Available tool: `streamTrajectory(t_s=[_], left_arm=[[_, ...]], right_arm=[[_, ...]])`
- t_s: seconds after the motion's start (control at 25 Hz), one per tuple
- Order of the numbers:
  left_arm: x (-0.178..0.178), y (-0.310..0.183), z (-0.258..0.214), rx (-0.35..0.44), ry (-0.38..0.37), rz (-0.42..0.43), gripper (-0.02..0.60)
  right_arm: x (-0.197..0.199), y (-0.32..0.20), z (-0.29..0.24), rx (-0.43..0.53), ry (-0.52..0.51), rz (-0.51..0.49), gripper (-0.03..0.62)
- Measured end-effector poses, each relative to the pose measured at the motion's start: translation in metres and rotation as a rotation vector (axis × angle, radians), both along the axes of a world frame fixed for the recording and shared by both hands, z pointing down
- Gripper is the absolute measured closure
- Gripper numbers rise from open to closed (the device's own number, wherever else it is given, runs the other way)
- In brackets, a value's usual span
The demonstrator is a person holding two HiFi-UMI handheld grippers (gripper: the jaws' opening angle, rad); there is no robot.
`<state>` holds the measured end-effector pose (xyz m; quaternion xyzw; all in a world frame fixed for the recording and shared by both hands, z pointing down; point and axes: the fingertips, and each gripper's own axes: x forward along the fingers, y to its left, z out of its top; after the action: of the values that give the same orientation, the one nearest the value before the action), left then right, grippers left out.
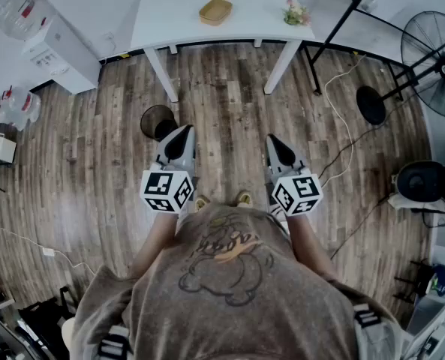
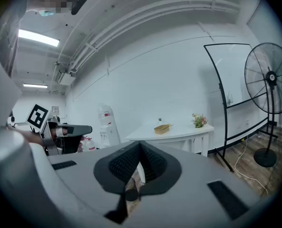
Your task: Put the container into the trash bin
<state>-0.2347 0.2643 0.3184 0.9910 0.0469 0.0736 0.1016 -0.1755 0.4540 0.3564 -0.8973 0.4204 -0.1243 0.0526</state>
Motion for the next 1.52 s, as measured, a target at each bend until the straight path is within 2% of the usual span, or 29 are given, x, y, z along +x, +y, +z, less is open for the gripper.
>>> streamTrajectory(t_s=[0.24,0.56,0.8,0.96,1.12,1.52], left_arm=[[0.016,0.009,-0.002,0.002,0.0,-0.031,0.577],[0.045,0.049,0.005,-0.004,0.003,-0.095,0.577],[0.056,0.071,0.001,0.021,0.018,-0.125,0.577],[0.062,0.068,0.006,0.01,0.009,-0.143,0.577],[0.082,0.061,0.008,0.004,0.004,-0.145,0.577],[0.167,0.014,0.022,0.012,-0.002,-0.119,0.577]], right_arm=[[0.023,0.008,-0.002,0.008,0.015,-0.034,0.603],[0.049,0.046,0.007,0.013,-0.007,-0.113,0.603],[0.073,0.065,0.01,0.004,-0.005,-0.125,0.603],[0.082,0.062,0.016,0.008,-0.017,-0.121,0.603],[0.101,0.057,0.024,-0.002,-0.039,-0.12,0.602],[0.176,0.007,0.041,-0.027,-0.052,-0.117,0.602]])
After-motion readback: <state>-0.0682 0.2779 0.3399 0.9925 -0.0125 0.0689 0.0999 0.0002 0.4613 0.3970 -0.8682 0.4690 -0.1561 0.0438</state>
